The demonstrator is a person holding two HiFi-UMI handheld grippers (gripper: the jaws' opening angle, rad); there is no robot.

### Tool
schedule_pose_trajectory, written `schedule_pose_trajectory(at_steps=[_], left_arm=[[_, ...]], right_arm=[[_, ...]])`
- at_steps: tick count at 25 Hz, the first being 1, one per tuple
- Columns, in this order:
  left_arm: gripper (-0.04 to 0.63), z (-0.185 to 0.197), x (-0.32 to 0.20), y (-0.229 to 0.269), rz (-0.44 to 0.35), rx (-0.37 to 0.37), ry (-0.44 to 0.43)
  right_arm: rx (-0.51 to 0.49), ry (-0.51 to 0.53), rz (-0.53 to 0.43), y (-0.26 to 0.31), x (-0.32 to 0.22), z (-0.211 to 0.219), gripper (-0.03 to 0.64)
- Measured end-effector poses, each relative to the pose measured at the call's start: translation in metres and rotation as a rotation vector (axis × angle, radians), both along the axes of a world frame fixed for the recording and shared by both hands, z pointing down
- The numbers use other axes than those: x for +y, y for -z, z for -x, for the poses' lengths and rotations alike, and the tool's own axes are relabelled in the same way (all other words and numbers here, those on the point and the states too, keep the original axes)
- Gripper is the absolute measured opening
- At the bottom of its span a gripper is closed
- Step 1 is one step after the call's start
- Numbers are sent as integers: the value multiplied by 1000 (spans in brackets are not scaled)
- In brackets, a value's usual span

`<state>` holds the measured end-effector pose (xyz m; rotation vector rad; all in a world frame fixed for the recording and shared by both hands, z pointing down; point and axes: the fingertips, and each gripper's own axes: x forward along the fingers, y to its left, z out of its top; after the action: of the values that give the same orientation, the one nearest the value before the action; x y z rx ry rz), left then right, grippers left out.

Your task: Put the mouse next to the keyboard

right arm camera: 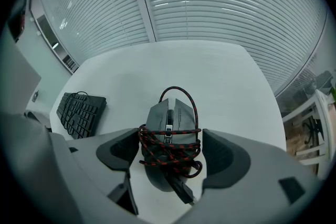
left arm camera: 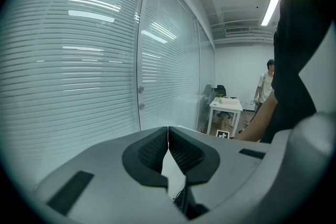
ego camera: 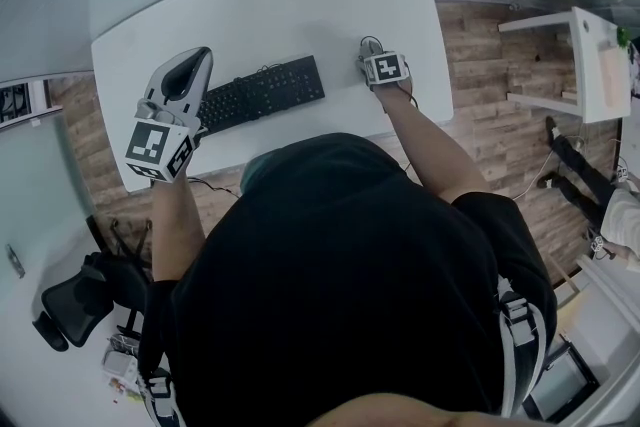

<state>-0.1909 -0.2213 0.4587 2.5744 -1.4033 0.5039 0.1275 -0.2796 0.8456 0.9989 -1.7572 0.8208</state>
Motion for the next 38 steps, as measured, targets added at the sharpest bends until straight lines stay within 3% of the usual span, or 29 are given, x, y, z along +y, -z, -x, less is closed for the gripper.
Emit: schedule_pose_trajectory(at_steps=[26,38], left_arm=[[23,-33,16,21,-55,13,-53],[21,-38,29,28,-72,15,-74]], right_arm=[[-112,-34,-161,81,1,-22,398],[-167,-68,-287,140,-2,-33,252]])
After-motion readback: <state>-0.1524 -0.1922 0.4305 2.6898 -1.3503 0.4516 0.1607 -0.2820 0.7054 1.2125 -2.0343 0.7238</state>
